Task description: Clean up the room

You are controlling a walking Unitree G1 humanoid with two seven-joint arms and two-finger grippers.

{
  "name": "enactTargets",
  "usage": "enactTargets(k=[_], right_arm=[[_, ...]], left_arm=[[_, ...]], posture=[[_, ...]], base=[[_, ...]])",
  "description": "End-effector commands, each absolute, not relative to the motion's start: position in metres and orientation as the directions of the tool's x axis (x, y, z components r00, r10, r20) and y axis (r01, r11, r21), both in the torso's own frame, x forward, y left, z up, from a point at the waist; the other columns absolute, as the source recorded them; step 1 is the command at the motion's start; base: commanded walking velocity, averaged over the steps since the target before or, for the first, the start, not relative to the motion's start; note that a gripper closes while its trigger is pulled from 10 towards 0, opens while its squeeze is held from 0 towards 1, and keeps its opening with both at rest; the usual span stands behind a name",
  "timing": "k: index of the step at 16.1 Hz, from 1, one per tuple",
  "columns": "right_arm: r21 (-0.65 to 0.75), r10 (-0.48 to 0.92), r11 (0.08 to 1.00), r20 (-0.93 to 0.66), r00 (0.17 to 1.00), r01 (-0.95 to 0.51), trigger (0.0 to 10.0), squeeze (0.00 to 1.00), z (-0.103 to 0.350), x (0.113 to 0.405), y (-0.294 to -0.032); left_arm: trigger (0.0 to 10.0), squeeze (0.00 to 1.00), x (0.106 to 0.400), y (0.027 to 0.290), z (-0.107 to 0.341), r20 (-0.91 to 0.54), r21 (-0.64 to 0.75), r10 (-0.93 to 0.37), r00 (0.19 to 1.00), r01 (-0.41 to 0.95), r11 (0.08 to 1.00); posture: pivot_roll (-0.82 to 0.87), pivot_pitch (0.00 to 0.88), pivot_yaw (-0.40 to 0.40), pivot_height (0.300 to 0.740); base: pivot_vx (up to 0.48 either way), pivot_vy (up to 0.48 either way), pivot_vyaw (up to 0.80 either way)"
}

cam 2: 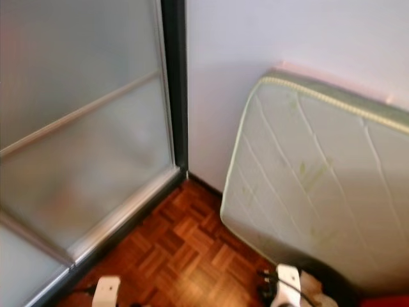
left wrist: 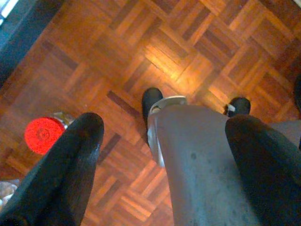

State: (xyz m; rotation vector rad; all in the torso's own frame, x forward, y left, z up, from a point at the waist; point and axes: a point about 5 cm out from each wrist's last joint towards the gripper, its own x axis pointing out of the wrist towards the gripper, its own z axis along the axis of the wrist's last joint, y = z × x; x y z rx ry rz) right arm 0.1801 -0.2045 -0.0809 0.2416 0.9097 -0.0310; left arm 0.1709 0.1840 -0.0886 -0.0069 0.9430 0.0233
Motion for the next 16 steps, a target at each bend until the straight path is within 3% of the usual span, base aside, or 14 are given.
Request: enactTargets(k=[1, 10, 14, 16], right_arm=[[0.192, 0.064, 0.971, -0.790, 0.610, 0.146, 10.0, 0.00, -0.0816, 0.1776, -0.2076], [0.184, 0.057, 0.971, -0.794, 0.606, 0.149, 10.0, 0.00, -0.0827, 0.1758, -0.2068], [0.175, 0.053, 0.973, -0.801, 0.596, 0.149, 10.0, 0.00, -0.0837, 0.1744, -0.2064], [0.171, 0.046, 0.973, -0.808, 0.588, 0.158, 10.0, 0.00, -0.0846, 0.1735, -0.2052]], left_arm=[[10.0, 0.00, 0.1548, 0.1740, -0.0971, -0.848, -0.022, -0.020, 0.530, 0.003, 1.000], [10.0, 0.00, 0.1538, 0.1746, -0.0973, -0.848, -0.024, -0.023, 0.529, 0.006, 1.000], [10.0, 0.00, 0.1523, 0.1749, -0.0978, -0.849, -0.026, -0.021, 0.528, -0.002, 1.000], [10.0, 0.00, 0.1521, 0.1761, -0.0978, -0.850, -0.022, -0.024, 0.526, 0.009, 1.000]], posture=[[0.17, 0.103, -0.083, 0.740], [0.17, 0.082, -0.076, 0.740], [0.17, 0.061, -0.065, 0.740], [0.16, 0.047, -0.054, 0.740]], base=[[-0.296, 0.000, 0.00], [-0.286, 0.000, 0.00], [0.000, 0.000, 0.00], [0.000, 0.000, -0.80]])
